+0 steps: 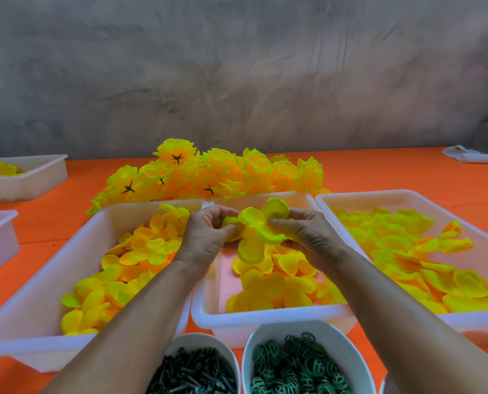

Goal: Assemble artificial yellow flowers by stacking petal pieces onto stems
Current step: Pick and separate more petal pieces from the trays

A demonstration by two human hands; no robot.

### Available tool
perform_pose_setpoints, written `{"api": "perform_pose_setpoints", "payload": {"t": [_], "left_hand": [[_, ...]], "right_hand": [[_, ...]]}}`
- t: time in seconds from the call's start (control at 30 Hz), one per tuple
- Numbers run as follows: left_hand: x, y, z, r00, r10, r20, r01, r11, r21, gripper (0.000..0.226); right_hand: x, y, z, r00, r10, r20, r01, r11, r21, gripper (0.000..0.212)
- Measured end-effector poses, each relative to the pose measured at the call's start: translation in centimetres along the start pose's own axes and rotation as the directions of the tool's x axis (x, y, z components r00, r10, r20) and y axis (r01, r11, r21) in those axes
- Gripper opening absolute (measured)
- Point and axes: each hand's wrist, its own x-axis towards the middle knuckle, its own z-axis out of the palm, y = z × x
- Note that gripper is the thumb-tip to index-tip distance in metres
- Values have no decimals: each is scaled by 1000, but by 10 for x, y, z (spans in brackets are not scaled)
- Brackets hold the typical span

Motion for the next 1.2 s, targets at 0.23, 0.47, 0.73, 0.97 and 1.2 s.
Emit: {"api": "perform_pose_setpoints", "payload": {"t": [0.23,0.47,0.73,0.97,1.2], "left_hand": [[-2,3,0,999,37,22,-37,999,28,17],[-4,4,1,998,47,42,-49,998,51,16],[-2,0,0,992,2,129,-23,986,162,16],[-5,1,1,986,-16,164,-21,975,223,16],[-3,10,3,999,-9,31,3,982,190,20]], "right_hand": [[-5,-2,2,999,-46,20,48,996,-73,12],[-3,-1,3,999,-35,22,37,996,-80,4],[-1,-2,1,998,-61,-15,59,990,-131,13],[-5,2,3,999,-34,20,38,951,-308,20],[-17,-22,4,988,100,117,-8,793,-609,30]]}}
